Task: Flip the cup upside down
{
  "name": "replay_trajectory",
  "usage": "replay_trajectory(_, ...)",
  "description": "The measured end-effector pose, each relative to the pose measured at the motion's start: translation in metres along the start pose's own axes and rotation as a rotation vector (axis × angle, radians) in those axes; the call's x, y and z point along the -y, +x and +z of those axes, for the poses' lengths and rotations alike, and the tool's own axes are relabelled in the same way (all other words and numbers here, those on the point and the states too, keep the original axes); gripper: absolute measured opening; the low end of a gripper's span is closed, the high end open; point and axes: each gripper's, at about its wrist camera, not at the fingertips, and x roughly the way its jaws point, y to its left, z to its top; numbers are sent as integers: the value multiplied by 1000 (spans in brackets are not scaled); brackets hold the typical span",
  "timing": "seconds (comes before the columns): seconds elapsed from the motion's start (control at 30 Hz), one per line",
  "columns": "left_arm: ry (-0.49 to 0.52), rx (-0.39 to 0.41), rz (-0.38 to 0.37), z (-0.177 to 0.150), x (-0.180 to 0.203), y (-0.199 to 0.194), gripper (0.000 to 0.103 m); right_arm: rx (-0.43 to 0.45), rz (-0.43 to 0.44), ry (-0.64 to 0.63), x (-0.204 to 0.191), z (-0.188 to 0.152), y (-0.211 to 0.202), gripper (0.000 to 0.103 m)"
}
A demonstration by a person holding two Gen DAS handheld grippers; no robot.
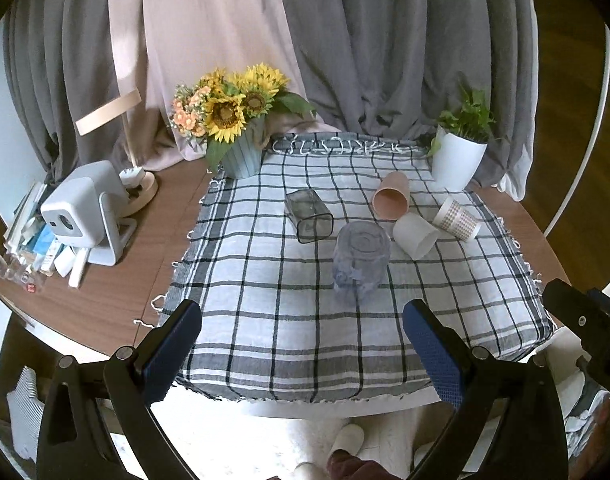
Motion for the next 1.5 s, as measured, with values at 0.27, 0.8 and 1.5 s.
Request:
replay_trajectory(0.27,14,32,6,-11,-5,-21,103,23,-7,-9,-7,-15,-23,96)
replay_trajectory(0.8,27,63,-3,-17,-10,-40,103,52,-7,-26,-15,-24,-43,96)
replay_trajectory(1.5,26,69,-2,-20,-11,-47,103,59,-5,-33,-15,-27,-48,96)
